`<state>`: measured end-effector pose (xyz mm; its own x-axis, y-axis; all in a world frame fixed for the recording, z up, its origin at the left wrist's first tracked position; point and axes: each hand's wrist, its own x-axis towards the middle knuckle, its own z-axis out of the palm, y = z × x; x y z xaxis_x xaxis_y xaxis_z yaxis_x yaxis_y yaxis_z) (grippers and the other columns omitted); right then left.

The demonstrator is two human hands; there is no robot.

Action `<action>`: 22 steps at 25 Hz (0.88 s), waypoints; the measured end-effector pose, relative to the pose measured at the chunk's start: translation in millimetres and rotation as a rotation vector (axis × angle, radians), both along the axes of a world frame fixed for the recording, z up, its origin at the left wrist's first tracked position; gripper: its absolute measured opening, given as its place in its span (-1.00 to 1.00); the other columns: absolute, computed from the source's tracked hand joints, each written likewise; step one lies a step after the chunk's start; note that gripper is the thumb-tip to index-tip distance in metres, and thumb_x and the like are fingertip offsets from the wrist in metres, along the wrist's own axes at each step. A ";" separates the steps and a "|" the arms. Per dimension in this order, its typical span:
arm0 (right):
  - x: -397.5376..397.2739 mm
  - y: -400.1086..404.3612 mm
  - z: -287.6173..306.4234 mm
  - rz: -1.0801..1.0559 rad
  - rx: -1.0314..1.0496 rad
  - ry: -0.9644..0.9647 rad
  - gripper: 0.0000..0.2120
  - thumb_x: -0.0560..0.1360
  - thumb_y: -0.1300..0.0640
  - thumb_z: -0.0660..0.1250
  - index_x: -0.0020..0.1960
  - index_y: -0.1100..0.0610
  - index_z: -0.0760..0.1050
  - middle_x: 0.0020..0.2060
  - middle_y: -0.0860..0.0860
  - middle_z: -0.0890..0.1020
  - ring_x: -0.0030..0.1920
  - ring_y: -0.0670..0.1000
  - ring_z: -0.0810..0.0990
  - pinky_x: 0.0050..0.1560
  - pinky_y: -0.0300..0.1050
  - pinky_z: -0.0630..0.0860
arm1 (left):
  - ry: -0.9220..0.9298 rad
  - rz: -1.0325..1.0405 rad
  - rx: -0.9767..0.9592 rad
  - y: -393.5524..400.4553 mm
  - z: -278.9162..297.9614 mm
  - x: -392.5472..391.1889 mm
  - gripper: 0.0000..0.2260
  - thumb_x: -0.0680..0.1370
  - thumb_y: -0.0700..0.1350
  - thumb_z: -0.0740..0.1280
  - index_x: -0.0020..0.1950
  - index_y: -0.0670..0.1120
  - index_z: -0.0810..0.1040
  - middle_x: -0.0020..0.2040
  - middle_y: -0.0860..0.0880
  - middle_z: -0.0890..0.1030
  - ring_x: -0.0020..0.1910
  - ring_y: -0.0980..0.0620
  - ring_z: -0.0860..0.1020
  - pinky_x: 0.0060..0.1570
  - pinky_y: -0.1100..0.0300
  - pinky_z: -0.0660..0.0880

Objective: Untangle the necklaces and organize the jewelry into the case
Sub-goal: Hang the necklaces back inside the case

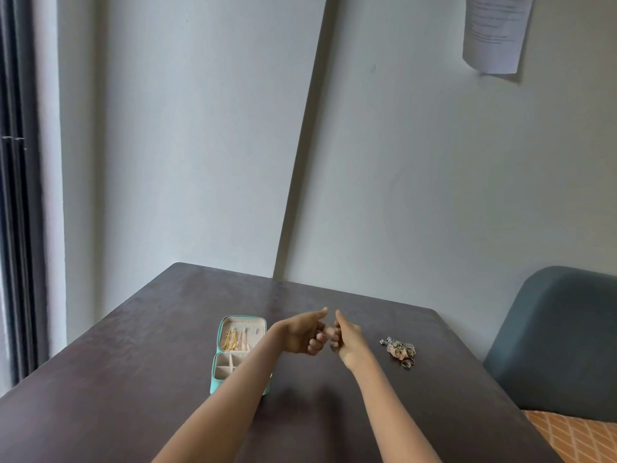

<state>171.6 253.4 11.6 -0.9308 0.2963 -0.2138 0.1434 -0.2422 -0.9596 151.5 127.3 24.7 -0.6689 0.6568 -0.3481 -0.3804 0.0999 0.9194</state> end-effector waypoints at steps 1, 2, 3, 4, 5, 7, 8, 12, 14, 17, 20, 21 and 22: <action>-1.6 1.3 -1.4 0.017 -0.027 0.005 -0.72 0.58 0.14 0.23 -0.31 0.17 0.40 -0.62 -0.05 0.38 -0.66 -0.13 0.32 -0.62 -0.34 0.25 | -0.050 0.047 0.121 -0.7 -1.3 -1.2 -0.48 0.62 0.20 -0.05 -0.14 -0.15 0.50 -0.47 0.00 0.49 -0.56 0.10 0.41 -0.51 0.30 0.40; -2.6 2.5 -3.1 0.042 -0.030 0.008 -0.76 0.57 0.20 0.22 -0.28 0.18 0.43 -0.60 -0.04 0.43 -0.64 -0.12 0.36 -0.60 -0.32 0.32 | -0.106 0.097 0.253 -1.4 -2.9 -2.6 -0.48 0.61 0.20 -0.03 -0.07 -0.18 0.51 -0.38 -0.05 0.59 -0.49 0.04 0.53 -0.45 0.25 0.51; -3.6 3.5 -5.4 0.061 -0.008 0.008 -0.79 0.56 0.24 0.21 -0.25 0.17 0.45 -0.58 -0.03 0.46 -0.60 -0.12 0.41 -0.55 -0.29 0.39 | -0.164 0.151 0.389 -2.0 -5.2 -4.4 -0.47 0.61 0.20 -0.02 0.01 -0.22 0.51 -0.27 -0.13 0.64 -0.38 -0.05 0.62 -0.37 0.17 0.59; -3.7 3.9 -7.2 0.065 0.030 0.010 -0.80 0.56 0.24 0.21 -0.24 0.16 0.44 -0.53 -0.01 0.49 -0.54 -0.11 0.45 -0.48 -0.26 0.43 | -0.212 0.212 0.510 -1.9 -7.1 -5.9 -0.45 0.61 0.21 -0.01 0.07 -0.25 0.50 -0.16 -0.19 0.66 -0.28 -0.15 0.66 -0.30 0.08 0.63; -4.5 4.3 -9.7 0.047 0.074 0.020 -0.80 0.57 0.22 0.21 -0.24 0.15 0.44 -0.47 0.01 0.50 -0.46 -0.09 0.46 -0.42 -0.24 0.45 | -0.243 0.277 0.603 -1.4 -9.5 -7.4 -0.43 0.60 0.22 0.00 0.12 -0.27 0.47 -0.07 -0.23 0.65 -0.22 -0.22 0.67 -0.25 0.01 0.64; -4.1 5.0 -12.8 -0.013 0.167 0.089 -0.82 0.57 0.18 0.23 -0.20 0.17 0.46 -0.38 0.03 0.49 -0.39 -0.07 0.44 -0.40 -0.26 0.43 | -0.255 0.391 0.709 0.1 -15.0 -9.1 -0.40 0.59 0.25 0.01 0.18 -0.29 0.42 0.06 -0.25 0.60 -0.14 -0.28 0.66 -0.18 -0.08 0.63; -3.3 5.8 -13.7 -0.038 0.233 0.142 -0.85 0.56 0.18 0.25 -0.17 0.18 0.49 -0.37 0.03 0.49 -0.38 -0.07 0.43 -0.42 -0.28 0.42 | -0.252 0.436 0.738 0.6 -18.1 -9.9 -0.39 0.59 0.26 0.01 0.21 -0.28 0.41 0.09 -0.25 0.58 -0.11 -0.30 0.65 -0.12 -0.10 0.61; -0.6 8.9 -10.0 0.021 0.730 0.297 -0.90 0.48 0.11 0.35 -0.13 0.07 0.65 -0.31 -0.09 0.63 -0.27 -0.08 0.55 -0.23 -0.24 0.47 | -0.260 0.535 0.805 0.6 -27.2 -13.9 -0.34 0.56 0.31 -0.02 0.22 -0.27 0.40 0.14 -0.24 0.54 0.03 -0.29 0.55 -0.04 -0.12 0.55; -1.5 9.1 -7.8 0.113 0.999 0.293 -0.89 0.44 0.07 0.39 -0.08 0.02 0.68 -0.17 -0.09 0.69 -0.13 -0.09 0.62 -0.08 -0.19 0.50 | -0.265 0.570 0.817 1.7 -28.0 -15.4 -0.32 0.56 0.33 -0.03 0.20 -0.27 0.41 0.12 -0.23 0.54 0.00 -0.23 0.55 -0.20 -0.02 0.61; -1.2 5.5 -1.5 0.135 1.159 0.288 -0.89 0.43 0.05 0.39 -0.09 -0.01 0.69 -0.15 -0.09 0.68 -0.07 -0.03 0.61 -0.10 -0.14 0.48 | -0.265 0.591 0.821 3.0 -30.5 -17.3 -0.31 0.55 0.34 -0.02 0.20 -0.27 0.43 0.11 -0.21 0.56 -0.06 -0.18 0.55 -0.27 0.04 0.59; -6.4 -0.3 8.3 0.113 1.222 0.271 -0.88 0.43 0.06 0.36 -0.16 0.02 0.68 -0.36 -0.17 0.51 -0.09 0.01 0.60 -0.19 -0.17 0.41 | -0.250 0.572 0.825 1.7 -26.3 -19.7 -0.33 0.55 0.32 -0.01 0.17 -0.27 0.46 0.12 -0.21 0.56 -0.02 -0.19 0.57 -0.19 0.01 0.58; -9.0 -3.1 11.9 0.117 1.217 0.264 -0.87 0.43 0.08 0.36 -0.18 0.06 0.68 -0.39 -0.16 0.50 -0.10 0.03 0.60 -0.18 -0.15 0.43 | -0.251 0.572 0.831 1.0 -24.4 -20.7 -0.34 0.56 0.31 -0.01 0.15 -0.27 0.47 0.11 -0.22 0.56 0.00 -0.19 0.57 -0.18 0.01 0.59; -11.5 -6.0 15.5 0.124 1.196 0.260 -0.86 0.42 0.09 0.35 -0.19 0.10 0.67 -0.39 -0.12 0.54 -0.12 0.04 0.61 -0.17 -0.12 0.46 | -0.258 0.579 0.845 -0.3 -22.7 -21.6 -0.36 0.57 0.29 -0.01 0.13 -0.27 0.47 0.10 -0.23 0.56 0.01 -0.19 0.56 -0.20 0.01 0.60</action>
<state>160.1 247.4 27.1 -0.9410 0.0852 0.3275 -0.1255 0.8111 -0.5713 129.9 127.0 1.9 -0.9287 0.3564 -0.1027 -0.3591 -0.7945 0.4897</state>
